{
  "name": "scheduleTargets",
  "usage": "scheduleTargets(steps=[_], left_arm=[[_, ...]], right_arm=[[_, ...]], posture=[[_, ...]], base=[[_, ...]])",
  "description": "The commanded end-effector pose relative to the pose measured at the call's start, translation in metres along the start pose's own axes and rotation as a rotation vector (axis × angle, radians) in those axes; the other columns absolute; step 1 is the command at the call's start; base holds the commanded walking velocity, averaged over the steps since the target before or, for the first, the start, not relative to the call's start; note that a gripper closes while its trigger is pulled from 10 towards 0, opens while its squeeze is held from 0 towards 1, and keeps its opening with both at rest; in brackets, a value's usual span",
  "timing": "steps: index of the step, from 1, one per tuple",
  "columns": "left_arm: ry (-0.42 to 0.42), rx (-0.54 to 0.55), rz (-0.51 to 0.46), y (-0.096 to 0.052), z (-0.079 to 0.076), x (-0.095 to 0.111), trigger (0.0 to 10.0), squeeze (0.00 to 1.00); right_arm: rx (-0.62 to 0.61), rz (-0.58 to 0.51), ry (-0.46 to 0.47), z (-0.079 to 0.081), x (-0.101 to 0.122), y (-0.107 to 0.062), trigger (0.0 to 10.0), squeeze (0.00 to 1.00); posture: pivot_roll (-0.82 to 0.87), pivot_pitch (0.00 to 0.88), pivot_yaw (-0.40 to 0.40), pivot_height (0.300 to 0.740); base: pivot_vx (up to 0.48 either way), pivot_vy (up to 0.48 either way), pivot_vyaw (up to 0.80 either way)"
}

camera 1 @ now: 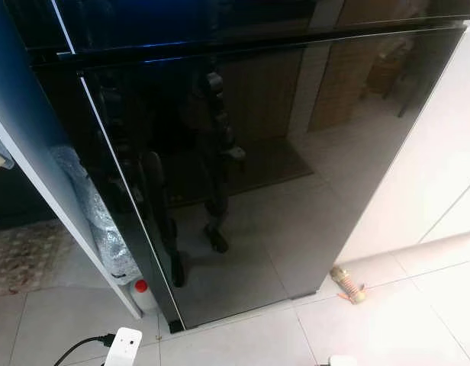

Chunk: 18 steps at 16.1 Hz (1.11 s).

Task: Restocking fridge

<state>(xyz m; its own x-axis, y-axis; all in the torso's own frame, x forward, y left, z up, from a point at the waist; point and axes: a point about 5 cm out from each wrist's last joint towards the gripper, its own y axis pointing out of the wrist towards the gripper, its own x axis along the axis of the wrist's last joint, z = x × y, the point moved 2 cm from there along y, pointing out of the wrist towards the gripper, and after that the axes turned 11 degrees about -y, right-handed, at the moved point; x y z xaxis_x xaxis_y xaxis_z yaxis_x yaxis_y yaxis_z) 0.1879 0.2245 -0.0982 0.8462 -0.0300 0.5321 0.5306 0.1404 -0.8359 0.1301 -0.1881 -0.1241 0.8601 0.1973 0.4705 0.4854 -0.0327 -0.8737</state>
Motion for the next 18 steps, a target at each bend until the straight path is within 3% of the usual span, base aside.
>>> scheduleTargets(steps=[1, 12, 14, 15, 18], left_arm=[[0.001, 0.007, 0.009, -0.0002, 0.0011, -0.0025, 10.0, 0.00], [0.006, 0.015, -0.009, -0.0005, 0.0027, -0.0015, 10.0, 0.00], [-0.005, 0.022, -0.033, -0.0008, 0.0033, 0.0000, 10.0, 0.00], [-0.050, 0.033, -0.059, -0.0008, 0.0056, 0.0044, 10.0, 0.00], [-0.042, 0.031, -0.043, -0.0011, 0.0051, 0.0002, 10.0, 0.00]], right_arm=[[0.004, 0.020, -0.005, 0.0015, -0.0041, -0.0005, 10.0, 0.00], [0.004, 0.015, -0.018, 0.0012, -0.0031, -0.0004, 10.0, 0.00], [0.002, 0.019, -0.017, 0.0008, -0.0040, -0.0006, 10.0, 0.00], [0.001, 0.019, -0.017, 0.0007, -0.0041, -0.0006, 10.0, 0.00], [0.005, 0.020, -0.018, 0.0013, -0.0052, -0.0009, 10.0, 0.00]], posture=[[-0.11, 0.000, 0.012, 0.740], [-0.11, 0.000, 0.011, 0.740], [-0.11, 0.000, 0.013, 0.740], [-0.11, 0.000, 0.013, 0.740], [-0.11, 0.000, 0.010, 0.740]], base=[[0.000, 0.000, 0.00], [0.000, 0.000, 0.00], [0.000, 0.000, 0.00], [0.000, 0.000, 0.00], [0.000, 0.000, 0.00]])
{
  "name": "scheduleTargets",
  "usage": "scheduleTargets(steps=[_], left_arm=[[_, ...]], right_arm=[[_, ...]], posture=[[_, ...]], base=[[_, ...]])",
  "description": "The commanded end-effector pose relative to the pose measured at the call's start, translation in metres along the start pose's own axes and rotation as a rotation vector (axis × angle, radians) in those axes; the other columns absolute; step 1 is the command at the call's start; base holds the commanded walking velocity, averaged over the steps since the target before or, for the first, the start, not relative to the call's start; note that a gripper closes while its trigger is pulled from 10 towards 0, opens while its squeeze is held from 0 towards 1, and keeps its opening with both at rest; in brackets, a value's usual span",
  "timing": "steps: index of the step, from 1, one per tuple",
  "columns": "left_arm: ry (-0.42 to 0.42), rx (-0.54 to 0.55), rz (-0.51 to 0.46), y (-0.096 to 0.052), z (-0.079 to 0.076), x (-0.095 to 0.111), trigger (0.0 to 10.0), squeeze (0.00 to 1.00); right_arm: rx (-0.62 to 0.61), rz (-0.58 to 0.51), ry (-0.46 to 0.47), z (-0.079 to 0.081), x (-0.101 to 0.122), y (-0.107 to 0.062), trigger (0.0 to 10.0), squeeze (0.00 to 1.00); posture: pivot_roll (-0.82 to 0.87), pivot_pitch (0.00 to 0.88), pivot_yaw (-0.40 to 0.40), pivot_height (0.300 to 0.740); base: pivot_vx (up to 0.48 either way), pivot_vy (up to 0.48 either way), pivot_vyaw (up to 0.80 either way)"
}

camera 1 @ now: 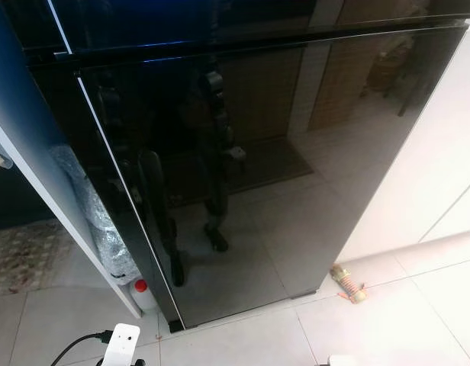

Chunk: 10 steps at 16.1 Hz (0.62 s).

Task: Restocking fridge

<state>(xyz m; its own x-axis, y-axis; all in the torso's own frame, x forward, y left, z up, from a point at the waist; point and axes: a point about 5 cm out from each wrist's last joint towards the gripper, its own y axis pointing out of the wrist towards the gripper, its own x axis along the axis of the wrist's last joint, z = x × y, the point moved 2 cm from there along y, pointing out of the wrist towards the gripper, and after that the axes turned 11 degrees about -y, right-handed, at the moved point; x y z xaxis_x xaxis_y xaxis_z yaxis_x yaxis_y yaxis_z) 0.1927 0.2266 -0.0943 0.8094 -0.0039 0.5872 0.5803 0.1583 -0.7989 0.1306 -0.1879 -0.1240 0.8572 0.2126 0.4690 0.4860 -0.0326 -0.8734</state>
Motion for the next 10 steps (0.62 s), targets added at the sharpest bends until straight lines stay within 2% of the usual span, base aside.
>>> scheduleTargets(steps=[1, 10], left_arm=[[-0.004, 0.012, 0.028, -0.001, 0.003, -0.009, 10.0, 0.00], [-0.029, 0.021, 0.060, -0.004, 0.004, -0.021, 10.0, 0.00]], right_arm=[[0.006, 0.022, -0.004, 0.001, -0.006, -0.001, 10.0, 0.00], [-0.002, 0.023, 0.000, -0.001, -0.007, -0.001, 10.0, 0.00]], posture=[[-0.11, 0.000, 0.011, 0.740], [-0.11, 0.000, 0.004, 0.740]], base=[[0.000, 0.000, 0.00], [0.000, 0.000, 0.00]])
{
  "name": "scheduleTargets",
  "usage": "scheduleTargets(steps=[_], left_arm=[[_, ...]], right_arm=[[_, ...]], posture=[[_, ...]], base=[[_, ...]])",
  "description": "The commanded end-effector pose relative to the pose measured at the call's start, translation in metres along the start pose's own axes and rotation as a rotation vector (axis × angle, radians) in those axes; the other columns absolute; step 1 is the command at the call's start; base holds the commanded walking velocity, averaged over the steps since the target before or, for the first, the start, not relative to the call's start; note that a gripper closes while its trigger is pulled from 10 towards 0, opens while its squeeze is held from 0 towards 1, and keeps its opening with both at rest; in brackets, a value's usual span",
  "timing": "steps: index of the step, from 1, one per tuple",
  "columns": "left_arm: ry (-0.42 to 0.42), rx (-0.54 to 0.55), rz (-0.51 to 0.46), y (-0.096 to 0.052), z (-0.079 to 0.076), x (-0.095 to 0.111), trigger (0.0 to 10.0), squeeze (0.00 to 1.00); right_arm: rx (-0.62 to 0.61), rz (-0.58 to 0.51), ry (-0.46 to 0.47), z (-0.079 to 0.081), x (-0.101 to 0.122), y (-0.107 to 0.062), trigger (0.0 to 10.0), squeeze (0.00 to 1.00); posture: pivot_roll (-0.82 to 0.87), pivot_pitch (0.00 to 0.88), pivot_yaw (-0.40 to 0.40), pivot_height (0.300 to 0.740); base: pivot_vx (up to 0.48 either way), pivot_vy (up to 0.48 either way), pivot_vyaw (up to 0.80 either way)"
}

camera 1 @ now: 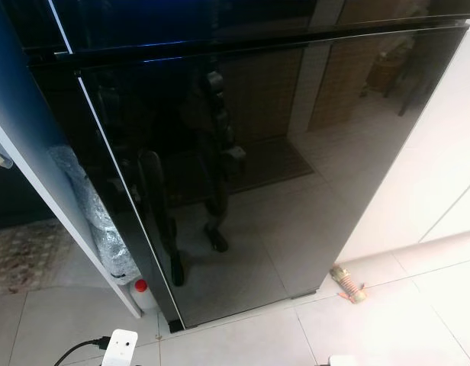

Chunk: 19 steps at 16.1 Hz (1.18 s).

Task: Restocking fridge

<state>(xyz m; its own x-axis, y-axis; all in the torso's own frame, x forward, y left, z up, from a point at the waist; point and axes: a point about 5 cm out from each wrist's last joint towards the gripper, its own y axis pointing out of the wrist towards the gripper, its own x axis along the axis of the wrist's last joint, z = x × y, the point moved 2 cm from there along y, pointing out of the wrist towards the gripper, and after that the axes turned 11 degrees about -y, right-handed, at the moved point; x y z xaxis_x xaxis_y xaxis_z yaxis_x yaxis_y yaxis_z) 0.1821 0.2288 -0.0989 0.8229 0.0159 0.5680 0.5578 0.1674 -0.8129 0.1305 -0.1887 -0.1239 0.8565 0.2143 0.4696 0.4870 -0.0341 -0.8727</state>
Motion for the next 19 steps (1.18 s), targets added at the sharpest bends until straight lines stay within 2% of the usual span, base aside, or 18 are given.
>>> scheduleTargets(steps=[1, 4, 19], left_arm=[[-0.010, 0.013, 0.038, -0.0017, 0.0020, -0.0111, 10.0, 0.00], [-0.016, 0.020, 0.043, -0.0020, 0.0046, -0.0125, 10.0, 0.00], [-0.027, 0.025, 0.036, -0.0017, 0.0062, -0.0102, 10.0, 0.00]], right_arm=[[-0.001, 0.025, 0.003, -0.0007, -0.0070, -0.0013, 10.0, 0.00], [-0.003, 0.032, 0.004, -0.0013, -0.0076, -0.0013, 10.0, 0.00], [-0.011, 0.027, 0.011, -0.0015, -0.0059, -0.0009, 10.0, 0.00]], posture=[[-0.12, 0.000, 0.003, 0.740], [-0.11, 0.000, 0.003, 0.740], [-0.11, 0.000, 0.009, 0.740]], base=[[0.000, 0.000, 0.00], [0.000, 0.000, 0.00], [0.000, 0.192, 0.00]])
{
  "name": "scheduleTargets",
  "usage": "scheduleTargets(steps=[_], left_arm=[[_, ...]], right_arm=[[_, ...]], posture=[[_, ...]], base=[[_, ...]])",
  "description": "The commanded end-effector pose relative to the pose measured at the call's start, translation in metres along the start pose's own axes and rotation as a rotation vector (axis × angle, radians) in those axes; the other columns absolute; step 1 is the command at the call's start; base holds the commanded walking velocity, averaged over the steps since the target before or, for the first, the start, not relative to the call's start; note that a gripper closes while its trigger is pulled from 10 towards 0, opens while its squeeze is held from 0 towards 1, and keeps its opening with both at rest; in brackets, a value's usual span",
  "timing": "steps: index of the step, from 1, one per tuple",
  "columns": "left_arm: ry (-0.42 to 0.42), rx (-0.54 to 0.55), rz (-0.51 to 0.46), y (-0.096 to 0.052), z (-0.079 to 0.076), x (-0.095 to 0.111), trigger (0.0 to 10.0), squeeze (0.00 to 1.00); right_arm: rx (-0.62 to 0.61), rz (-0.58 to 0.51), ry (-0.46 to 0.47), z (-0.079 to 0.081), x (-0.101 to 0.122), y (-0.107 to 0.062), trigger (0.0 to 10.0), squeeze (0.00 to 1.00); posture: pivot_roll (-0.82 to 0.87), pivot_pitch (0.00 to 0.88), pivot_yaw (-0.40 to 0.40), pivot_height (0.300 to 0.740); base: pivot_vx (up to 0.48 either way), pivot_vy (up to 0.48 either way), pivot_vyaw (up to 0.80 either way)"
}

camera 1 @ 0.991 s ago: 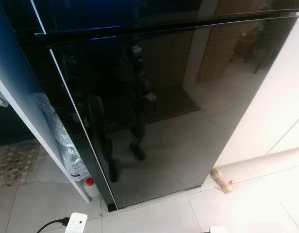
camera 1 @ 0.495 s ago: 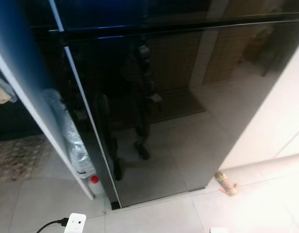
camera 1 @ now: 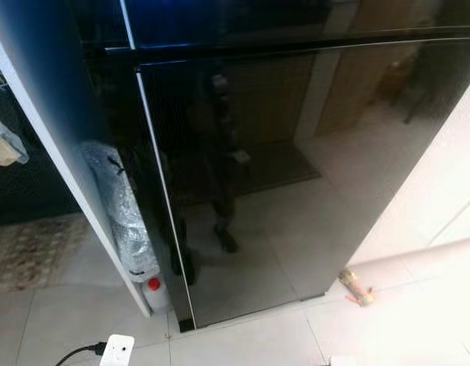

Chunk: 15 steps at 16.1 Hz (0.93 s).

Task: Restocking fridge

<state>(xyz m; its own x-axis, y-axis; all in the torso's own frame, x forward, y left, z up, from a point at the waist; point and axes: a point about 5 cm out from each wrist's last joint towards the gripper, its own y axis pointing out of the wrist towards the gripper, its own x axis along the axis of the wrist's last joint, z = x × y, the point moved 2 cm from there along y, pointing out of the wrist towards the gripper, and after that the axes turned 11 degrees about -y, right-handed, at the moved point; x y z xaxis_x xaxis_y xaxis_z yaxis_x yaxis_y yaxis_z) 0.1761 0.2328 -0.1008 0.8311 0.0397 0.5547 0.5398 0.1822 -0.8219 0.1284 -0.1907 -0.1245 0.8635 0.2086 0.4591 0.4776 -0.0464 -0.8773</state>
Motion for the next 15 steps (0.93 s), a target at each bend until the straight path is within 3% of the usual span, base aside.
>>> scheduleTargets(steps=[1, 15], left_arm=[[-0.007, 0.009, 0.016, -0.0006, 0.0018, -0.0044, 10.0, 0.00], [-0.004, 0.012, 0.019, -0.0008, 0.0045, -0.0051, 10.0, 0.00]], right_arm=[[-0.002, 0.014, 0.006, -0.0001, -0.0034, -0.0005, 10.0, 0.00], [0.006, 0.016, -0.003, 0.0022, -0.0028, -0.0003, 10.0, 0.00]], posture=[[-0.11, 0.000, 0.009, 0.740], [-0.10, 0.000, 0.019, 0.740]], base=[[0.000, 0.240, 0.00], [0.000, 0.255, 0.00]])
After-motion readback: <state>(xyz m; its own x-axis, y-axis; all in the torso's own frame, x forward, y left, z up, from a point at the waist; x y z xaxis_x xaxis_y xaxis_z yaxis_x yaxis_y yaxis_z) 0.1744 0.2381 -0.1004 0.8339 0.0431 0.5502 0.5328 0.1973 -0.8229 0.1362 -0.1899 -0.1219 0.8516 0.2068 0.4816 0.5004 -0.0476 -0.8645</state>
